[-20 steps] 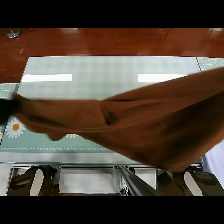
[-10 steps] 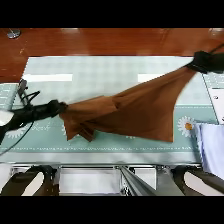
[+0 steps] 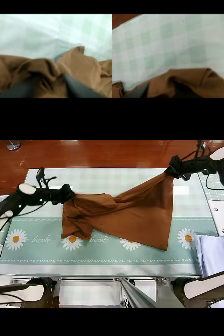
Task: Fold the shirts.
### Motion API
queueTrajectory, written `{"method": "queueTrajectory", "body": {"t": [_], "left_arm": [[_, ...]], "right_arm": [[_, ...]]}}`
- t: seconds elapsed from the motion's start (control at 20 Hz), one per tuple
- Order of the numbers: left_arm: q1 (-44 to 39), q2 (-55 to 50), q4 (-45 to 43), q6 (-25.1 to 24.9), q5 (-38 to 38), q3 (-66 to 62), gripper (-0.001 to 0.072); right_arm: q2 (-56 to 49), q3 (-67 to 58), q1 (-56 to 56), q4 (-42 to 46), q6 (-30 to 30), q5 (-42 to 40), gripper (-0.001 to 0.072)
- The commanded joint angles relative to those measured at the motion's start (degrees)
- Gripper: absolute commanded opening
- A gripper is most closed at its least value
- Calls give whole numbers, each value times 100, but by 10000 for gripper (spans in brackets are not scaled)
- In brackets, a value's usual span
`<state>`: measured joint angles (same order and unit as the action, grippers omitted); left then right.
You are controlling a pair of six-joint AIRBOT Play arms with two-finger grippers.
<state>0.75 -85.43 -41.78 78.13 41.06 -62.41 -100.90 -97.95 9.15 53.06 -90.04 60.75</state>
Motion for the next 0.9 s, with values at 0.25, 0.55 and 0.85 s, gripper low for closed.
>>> {"method": "queueTrajectory", "body": {"t": [0.25, 0.55, 0.85], "left_arm": [[1895, -195, -2120, 505, 3626, -1318, 701], [2312, -175, -538, -1069, 3145, 809, 700], [1659, -321, -212, -1318, 2594, 1093, 701]], "right_arm": [[538, 212, 1268, 1108, 802, 2771, 617], [2492, 4325, 1740, 46, 1373, 968, 616], [3320, 5661, 1742, -444, 1657, 833, 616]]}}
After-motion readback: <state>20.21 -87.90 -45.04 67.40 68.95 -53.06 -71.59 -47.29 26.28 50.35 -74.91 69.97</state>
